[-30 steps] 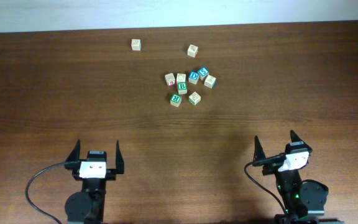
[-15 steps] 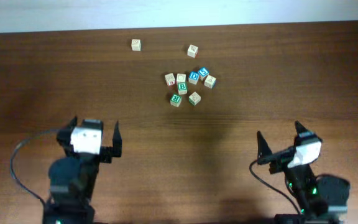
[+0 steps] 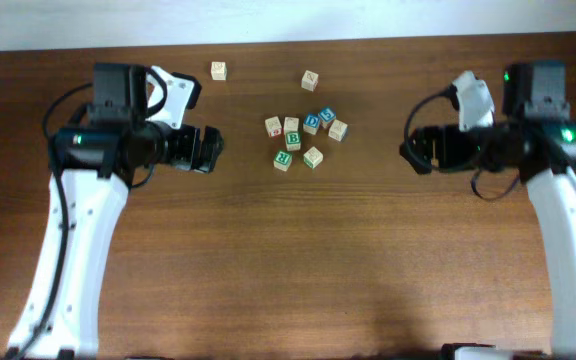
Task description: Rotate 4 blocks
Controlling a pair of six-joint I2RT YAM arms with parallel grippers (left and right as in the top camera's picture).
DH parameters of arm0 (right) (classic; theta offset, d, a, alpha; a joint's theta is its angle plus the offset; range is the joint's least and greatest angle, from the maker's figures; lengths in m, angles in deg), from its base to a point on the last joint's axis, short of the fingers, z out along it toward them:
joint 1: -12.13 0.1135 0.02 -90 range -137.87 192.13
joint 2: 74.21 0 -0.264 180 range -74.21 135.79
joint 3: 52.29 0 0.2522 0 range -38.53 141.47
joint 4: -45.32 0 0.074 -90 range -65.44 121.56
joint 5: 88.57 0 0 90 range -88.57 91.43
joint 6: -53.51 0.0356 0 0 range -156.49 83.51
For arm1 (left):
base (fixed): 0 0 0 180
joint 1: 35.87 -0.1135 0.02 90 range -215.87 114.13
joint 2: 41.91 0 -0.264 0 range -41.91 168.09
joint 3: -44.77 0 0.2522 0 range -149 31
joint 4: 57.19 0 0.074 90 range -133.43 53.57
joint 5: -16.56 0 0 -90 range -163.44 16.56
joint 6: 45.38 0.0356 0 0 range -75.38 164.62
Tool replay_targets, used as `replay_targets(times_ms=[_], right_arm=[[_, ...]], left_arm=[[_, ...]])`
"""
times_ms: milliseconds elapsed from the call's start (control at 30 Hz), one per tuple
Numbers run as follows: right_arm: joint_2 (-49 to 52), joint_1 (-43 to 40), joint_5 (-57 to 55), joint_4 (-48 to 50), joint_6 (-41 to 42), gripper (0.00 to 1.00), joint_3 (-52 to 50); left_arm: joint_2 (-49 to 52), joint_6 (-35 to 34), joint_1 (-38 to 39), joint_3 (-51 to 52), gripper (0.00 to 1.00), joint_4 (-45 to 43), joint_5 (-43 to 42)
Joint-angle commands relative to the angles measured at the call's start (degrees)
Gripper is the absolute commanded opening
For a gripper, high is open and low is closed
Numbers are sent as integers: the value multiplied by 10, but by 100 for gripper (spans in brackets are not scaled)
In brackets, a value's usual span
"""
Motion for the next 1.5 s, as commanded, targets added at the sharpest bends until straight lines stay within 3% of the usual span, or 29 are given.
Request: replay_targets(times_ms=[0,67,133,200,267,300,333,433,500,567,667,1067,1200,1333,1467], right_arm=[[116,26,58,-26,-61,98,120],[158,43,60,16,-55,98,138],[185,52,102,75,14,98,137],[214,70,101,106,6,98,137],[241,100,47,115,6,88,137],[249,110,29,116,6,82,137],[262,129,-3,119,6,78,137],[303,180,-66,133,9,75,137],[328,207,-85,149,9,68,137],[351,233,-125,172,24,59,137],[376,261,-153,188,24,59,137],[452,276,-204,218,31,58,136],[452,276,-204,212,35,38,136],[452,276,-204,164,123,30,137],[451,276,-201,96,217,31,137]], left_arm=[[80,3,13,-104,99,30,-68],[99,4,28,-105,99,24,-64],[110,3,30,-104,99,22,-55],[116,3,30,-104,99,22,-66],[120,3,30,-104,99,19,-66],[121,3,30,-104,94,18,-65],[123,-28,26,-104,80,15,-56],[130,-212,4,-104,75,4,49],[137,-258,-9,-104,75,3,82],[151,-263,-16,-104,76,3,94],[172,-264,-24,-104,81,2,94],[186,-264,-25,-104,82,5,94],[186,-264,-25,-104,82,5,94],[186,-264,-25,-104,82,5,94],[186,-264,-25,-104,82,5,94]])
